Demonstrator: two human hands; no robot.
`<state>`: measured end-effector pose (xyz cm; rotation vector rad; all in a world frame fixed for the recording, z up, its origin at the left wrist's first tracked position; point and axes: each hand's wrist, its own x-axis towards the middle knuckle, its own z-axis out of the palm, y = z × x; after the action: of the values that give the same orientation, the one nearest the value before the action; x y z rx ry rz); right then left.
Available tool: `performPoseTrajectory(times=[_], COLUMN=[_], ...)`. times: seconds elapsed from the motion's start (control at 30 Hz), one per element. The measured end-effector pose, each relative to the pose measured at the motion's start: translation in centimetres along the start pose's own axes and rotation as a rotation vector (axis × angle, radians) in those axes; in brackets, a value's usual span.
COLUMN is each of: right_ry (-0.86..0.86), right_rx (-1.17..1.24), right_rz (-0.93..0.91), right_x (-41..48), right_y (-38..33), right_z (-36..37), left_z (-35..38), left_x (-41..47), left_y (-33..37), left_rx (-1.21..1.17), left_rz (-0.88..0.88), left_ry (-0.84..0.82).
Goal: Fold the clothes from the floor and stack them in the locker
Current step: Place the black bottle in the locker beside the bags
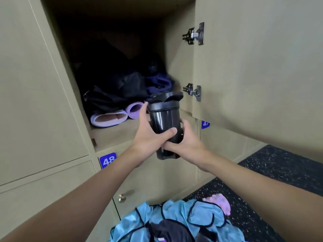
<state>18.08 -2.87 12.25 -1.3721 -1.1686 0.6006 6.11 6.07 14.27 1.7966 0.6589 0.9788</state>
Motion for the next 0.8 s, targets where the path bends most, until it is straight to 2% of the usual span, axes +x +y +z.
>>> performPoseTrajectory(times=[0.17, 0.23, 0.3, 0.47, 0.57, 0.8], right_ry=[0.212, 0.320, 0.390, 0.421, 0.421, 0.477], right_rx=[-0.102, -0.152, -0.147, -0.243, -0.269, -0.314], right_rz=[-0.096, -0.121, -0.126, -0.113, -0.100, -0.080], right_x=[5.1, 7.3, 9.3, 13.4, 15.4, 19.6], right_y=[1.3, 1.7, 2.1, 4.6, 6.3, 8.1], right_z=[-1.0, -1.7, -2.2, -2.0, -1.5, -1.5], left_z=[-1.0, -1.5, -2.0, -2.7, -2.3, -1.7], left_x=[4.5, 6.2, 7.4, 9.6, 10.7, 12.4], left_y=[-0.6, -1.9, -3.4, -6.9, -8.3, -9.1], left_rx=[0.145, 0.326, 0.568, 0.943, 1.157, 1.177], left_rz=[-0.037, -0.006, 0.000, -0.043, 0.006, 0.009], left_ry=[-0.022, 0.011, -0.026, -0.212, -0.244, -0.293])
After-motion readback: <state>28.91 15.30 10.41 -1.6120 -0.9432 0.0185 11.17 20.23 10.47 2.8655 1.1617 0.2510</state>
